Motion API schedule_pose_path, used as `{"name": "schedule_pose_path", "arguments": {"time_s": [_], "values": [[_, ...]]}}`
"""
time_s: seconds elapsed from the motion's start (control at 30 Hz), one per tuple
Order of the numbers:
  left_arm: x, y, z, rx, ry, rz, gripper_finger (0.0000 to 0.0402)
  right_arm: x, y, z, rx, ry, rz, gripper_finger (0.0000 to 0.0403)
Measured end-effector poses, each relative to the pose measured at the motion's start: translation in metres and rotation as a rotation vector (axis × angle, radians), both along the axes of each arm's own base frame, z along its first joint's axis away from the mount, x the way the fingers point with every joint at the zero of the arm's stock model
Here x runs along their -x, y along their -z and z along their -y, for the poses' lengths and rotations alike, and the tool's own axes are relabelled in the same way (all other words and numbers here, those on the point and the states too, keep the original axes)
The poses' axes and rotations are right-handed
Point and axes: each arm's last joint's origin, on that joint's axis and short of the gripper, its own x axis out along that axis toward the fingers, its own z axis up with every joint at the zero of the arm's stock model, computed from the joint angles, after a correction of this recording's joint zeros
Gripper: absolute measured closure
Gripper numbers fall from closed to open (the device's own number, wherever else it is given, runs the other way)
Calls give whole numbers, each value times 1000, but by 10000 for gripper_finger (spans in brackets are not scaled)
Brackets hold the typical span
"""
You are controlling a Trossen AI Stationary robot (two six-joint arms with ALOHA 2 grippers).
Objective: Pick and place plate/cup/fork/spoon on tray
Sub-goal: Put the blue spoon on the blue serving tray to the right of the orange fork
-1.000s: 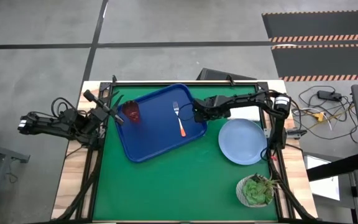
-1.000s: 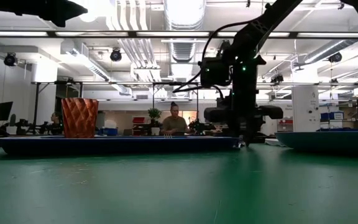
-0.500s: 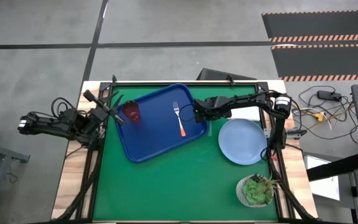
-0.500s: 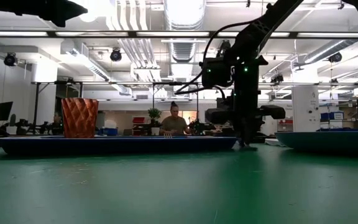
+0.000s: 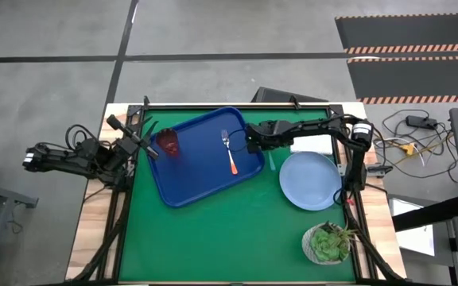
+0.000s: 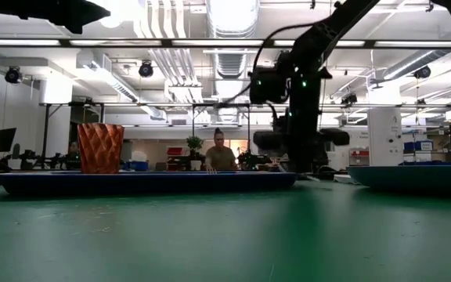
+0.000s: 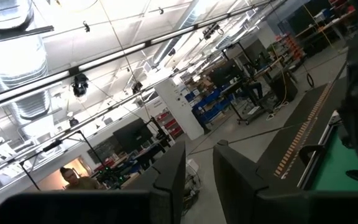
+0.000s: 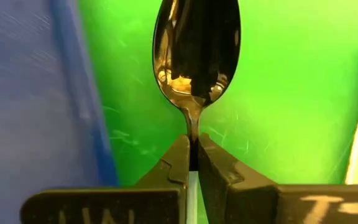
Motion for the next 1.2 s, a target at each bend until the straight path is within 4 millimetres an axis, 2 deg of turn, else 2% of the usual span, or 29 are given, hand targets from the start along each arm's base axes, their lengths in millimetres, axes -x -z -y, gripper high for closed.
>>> {"name": "schedule_pose_path", "arguments": {"time_s": [0.33, 0.53, 0.77, 1.0, 1.2], "values": [[0, 0, 0, 0, 0, 1, 338, -10, -49, 15, 63, -107, 92, 393], [0, 0, 0, 0, 0, 3, 338, -25, -65, 15, 32, -183, 166, 393], [0, 0, 0, -5, -2, 0, 338, -49, -61, 17, -3, -235, 185, 393], [0, 0, 0, -11, -4, -7, 338, -75, -45, 22, -63, -302, 194, 393], [0, 0, 0, -12, -5, -8, 338, -90, -27, 26, -107, -336, 172, 393]]}}
